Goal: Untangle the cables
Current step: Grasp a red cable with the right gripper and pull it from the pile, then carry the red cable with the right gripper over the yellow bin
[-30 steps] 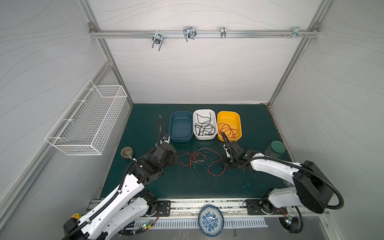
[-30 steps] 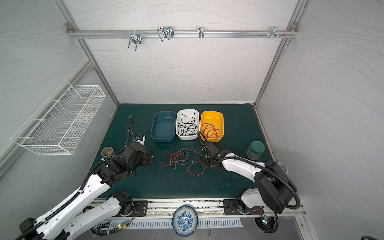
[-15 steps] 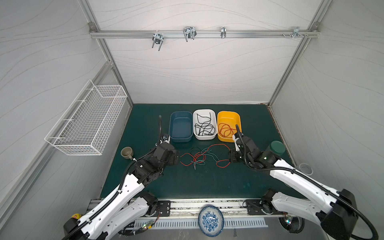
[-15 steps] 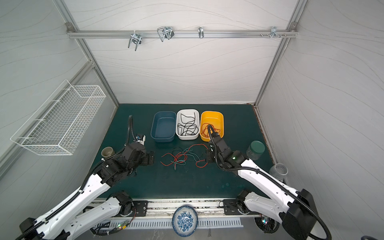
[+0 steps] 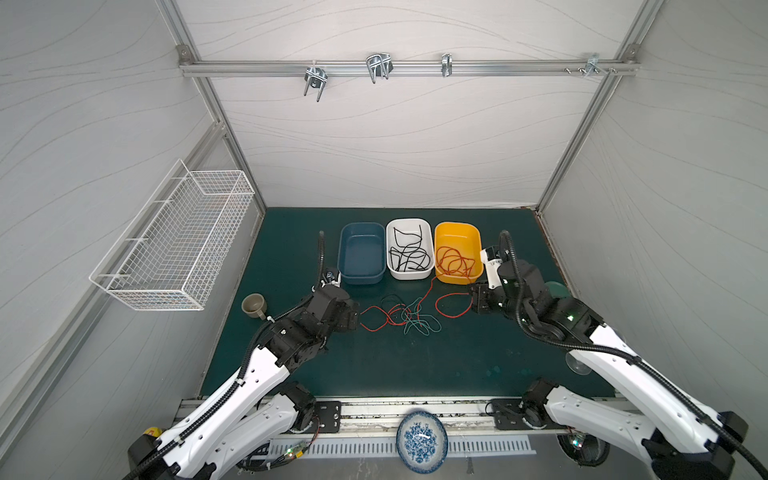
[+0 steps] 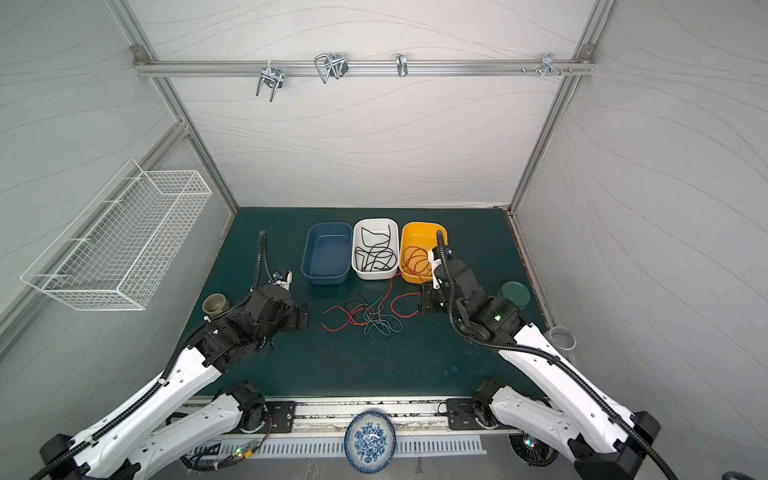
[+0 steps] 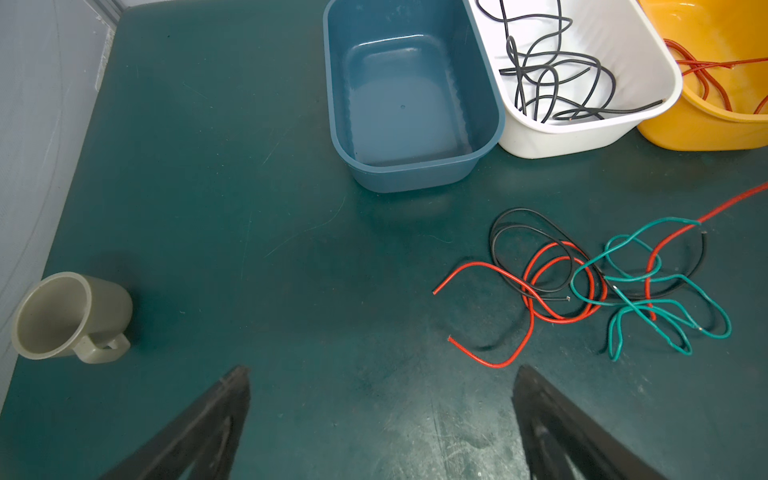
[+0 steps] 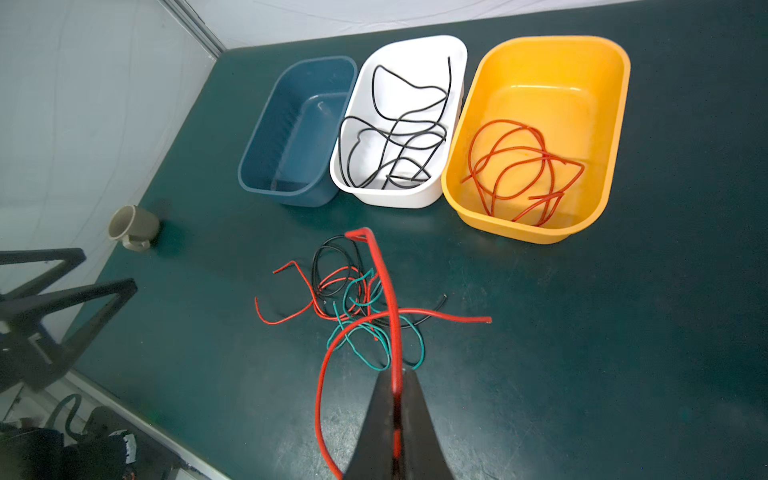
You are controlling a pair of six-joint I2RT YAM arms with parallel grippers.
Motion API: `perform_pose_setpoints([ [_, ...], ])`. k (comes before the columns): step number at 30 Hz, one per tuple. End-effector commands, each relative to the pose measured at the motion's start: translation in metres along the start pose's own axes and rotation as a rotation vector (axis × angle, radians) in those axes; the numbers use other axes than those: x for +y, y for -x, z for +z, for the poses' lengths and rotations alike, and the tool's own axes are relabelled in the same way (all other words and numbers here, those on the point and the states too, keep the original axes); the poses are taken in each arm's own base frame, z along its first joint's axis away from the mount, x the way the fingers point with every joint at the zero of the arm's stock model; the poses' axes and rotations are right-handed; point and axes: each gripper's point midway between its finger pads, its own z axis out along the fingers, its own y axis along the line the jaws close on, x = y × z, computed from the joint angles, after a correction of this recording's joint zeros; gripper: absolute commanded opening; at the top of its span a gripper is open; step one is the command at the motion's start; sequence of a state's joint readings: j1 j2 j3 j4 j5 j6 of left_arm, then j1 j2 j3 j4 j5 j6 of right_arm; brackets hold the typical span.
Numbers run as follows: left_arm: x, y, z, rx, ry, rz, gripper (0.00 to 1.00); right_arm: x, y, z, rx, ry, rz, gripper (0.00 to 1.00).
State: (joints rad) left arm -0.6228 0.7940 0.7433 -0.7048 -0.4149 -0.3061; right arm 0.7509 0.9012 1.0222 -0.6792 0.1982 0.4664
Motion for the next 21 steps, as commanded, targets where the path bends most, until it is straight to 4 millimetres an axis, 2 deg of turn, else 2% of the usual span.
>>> perform_pose_setpoints([
  [1, -0.004, 0.009, -0.001, -0.033, -0.013, -0.007, 0.99, -0.002, 0.010, -0.019, -0.025, -0.011, -0.025, 0.00],
  [12, -0.005, 0.008, -0.001, -0.028, -0.018, -0.004, 0.99, 0.018, 0.053, -0.056, -0.116, 0.045, -0.071, 0.00],
  [17, -0.005, 0.008, -0.001, -0.027, -0.022, -0.004, 0.99, 0.036, 0.069, -0.067, -0.130, 0.116, -0.100, 0.00],
  [21, -0.005, 0.007, -0.001, -0.026, -0.024, -0.004, 0.99, 0.043, 0.078, -0.073, -0.146, 0.134, -0.120, 0.00],
])
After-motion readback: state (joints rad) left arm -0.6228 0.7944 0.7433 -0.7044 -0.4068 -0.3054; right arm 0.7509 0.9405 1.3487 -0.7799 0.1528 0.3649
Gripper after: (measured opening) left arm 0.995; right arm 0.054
